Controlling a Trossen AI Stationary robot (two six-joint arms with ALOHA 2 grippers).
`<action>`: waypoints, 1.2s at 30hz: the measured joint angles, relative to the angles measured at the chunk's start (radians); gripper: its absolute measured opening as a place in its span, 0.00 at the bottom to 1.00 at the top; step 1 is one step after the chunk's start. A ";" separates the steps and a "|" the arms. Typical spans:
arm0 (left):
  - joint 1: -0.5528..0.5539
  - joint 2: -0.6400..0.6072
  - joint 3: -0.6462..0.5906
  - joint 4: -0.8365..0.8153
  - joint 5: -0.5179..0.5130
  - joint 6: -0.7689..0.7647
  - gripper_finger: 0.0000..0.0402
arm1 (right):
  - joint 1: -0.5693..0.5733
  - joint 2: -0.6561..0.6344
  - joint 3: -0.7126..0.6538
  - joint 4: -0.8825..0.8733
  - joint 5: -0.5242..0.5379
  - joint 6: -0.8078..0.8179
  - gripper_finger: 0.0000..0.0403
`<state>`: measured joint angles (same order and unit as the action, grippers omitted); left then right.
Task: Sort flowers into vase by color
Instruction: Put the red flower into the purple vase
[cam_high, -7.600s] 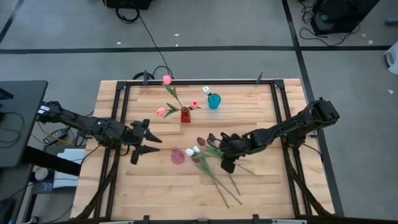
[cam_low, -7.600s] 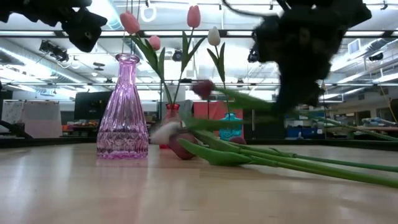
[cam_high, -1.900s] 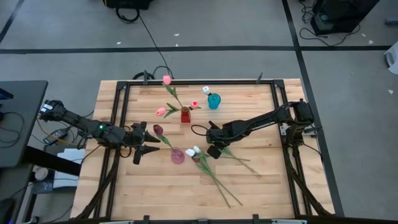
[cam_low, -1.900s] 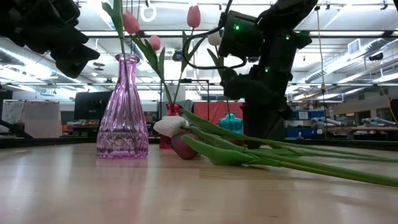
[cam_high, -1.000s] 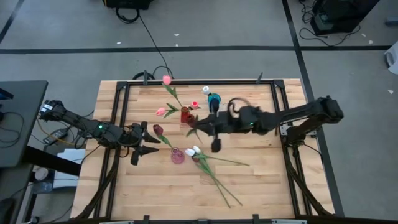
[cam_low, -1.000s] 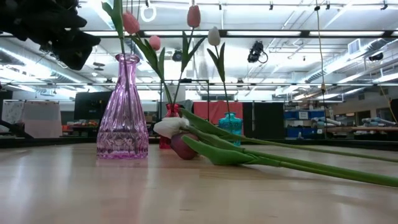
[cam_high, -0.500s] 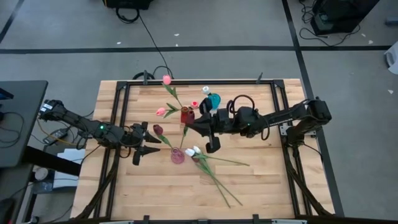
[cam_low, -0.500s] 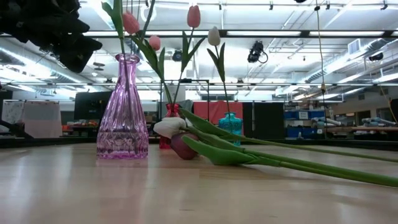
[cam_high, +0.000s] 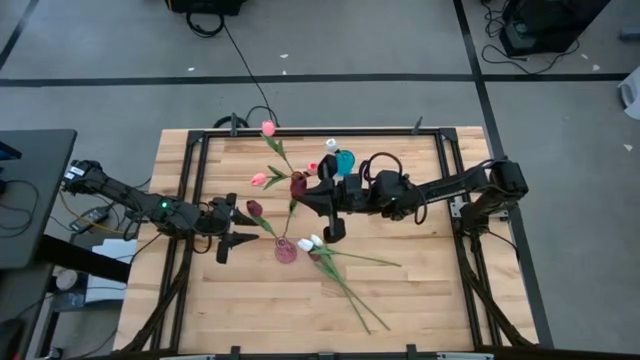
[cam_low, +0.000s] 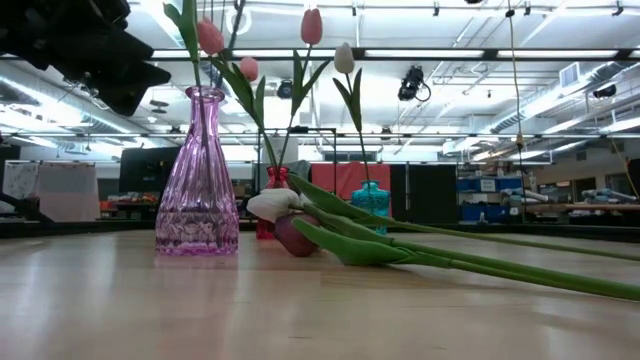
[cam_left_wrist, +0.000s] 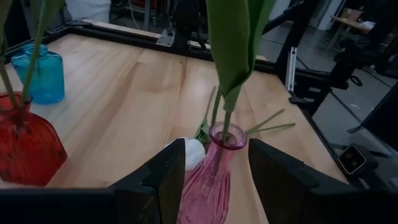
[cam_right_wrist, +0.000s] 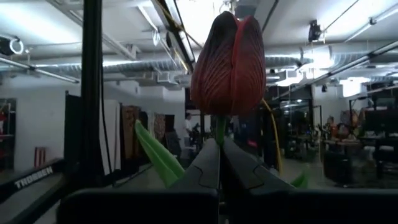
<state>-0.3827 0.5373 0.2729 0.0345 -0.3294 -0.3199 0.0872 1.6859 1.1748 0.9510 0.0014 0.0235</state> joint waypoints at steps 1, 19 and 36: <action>0.000 0.000 0.000 0.000 0.000 0.000 0.45 | -0.003 0.012 0.000 0.014 -0.001 0.000 0.03; 0.001 -0.001 0.000 -0.012 -0.013 -0.002 0.45 | -0.013 0.028 0.051 -0.010 -0.092 0.036 0.03; 0.001 -0.001 0.000 0.005 -0.012 0.003 0.45 | -0.008 0.034 0.069 -0.097 -0.072 0.003 0.03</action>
<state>-0.3817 0.5362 0.2726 0.0399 -0.3416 -0.3171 0.0792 1.7201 1.2442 0.8536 -0.0702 0.0269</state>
